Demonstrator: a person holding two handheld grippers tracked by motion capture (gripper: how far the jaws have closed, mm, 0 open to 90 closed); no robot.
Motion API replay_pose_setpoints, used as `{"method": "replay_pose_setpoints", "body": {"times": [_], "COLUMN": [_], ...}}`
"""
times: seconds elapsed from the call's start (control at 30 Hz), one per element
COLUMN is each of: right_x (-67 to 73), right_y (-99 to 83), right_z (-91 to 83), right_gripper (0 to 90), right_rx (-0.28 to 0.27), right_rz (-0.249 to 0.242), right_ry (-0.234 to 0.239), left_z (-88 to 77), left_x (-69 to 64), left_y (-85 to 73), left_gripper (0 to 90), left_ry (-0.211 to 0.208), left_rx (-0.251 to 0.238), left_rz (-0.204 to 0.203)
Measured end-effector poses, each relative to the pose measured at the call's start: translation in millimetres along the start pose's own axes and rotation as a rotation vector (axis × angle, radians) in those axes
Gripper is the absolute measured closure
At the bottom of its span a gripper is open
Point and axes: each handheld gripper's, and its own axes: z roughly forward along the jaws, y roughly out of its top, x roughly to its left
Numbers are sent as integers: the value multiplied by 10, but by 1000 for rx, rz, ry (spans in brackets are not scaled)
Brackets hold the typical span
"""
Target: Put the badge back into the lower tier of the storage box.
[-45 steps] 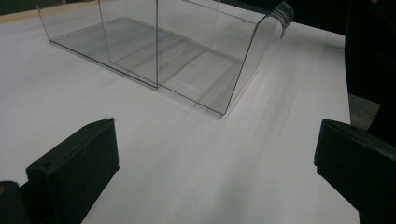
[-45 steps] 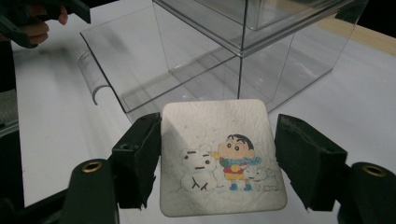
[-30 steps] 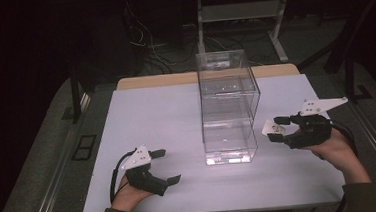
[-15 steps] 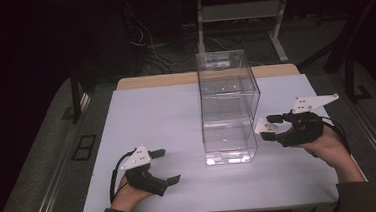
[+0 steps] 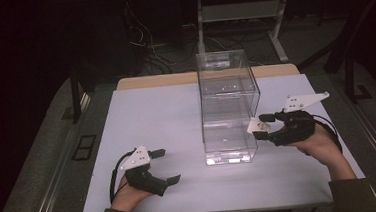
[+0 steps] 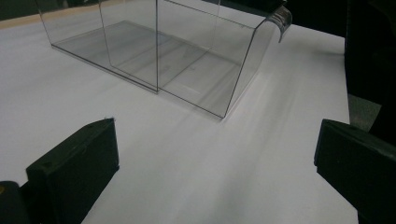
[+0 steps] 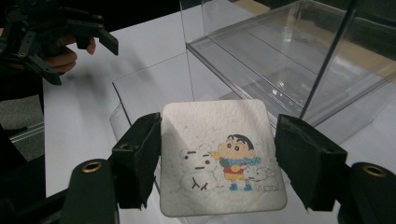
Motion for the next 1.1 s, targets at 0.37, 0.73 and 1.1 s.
{"method": "replay_pose_setpoints", "body": {"times": [0.37,0.73,1.1], "right_x": [48,107,183], "right_y": [86,172,235], "right_z": [114,245,406], "right_gripper": [323,323,323], "right_rx": [-2,4,31], "right_rz": [-14,-31,-42], "right_ry": [21,39,45], "left_z": [-3,-5,-6], "left_x": [-1,-3,-5], "left_y": [2,2,3], "left_gripper": [0,0,0], "left_ry": [-1,-1,-2], "left_rx": [-1,-2,-2], "left_rz": [-1,-1,0]}}
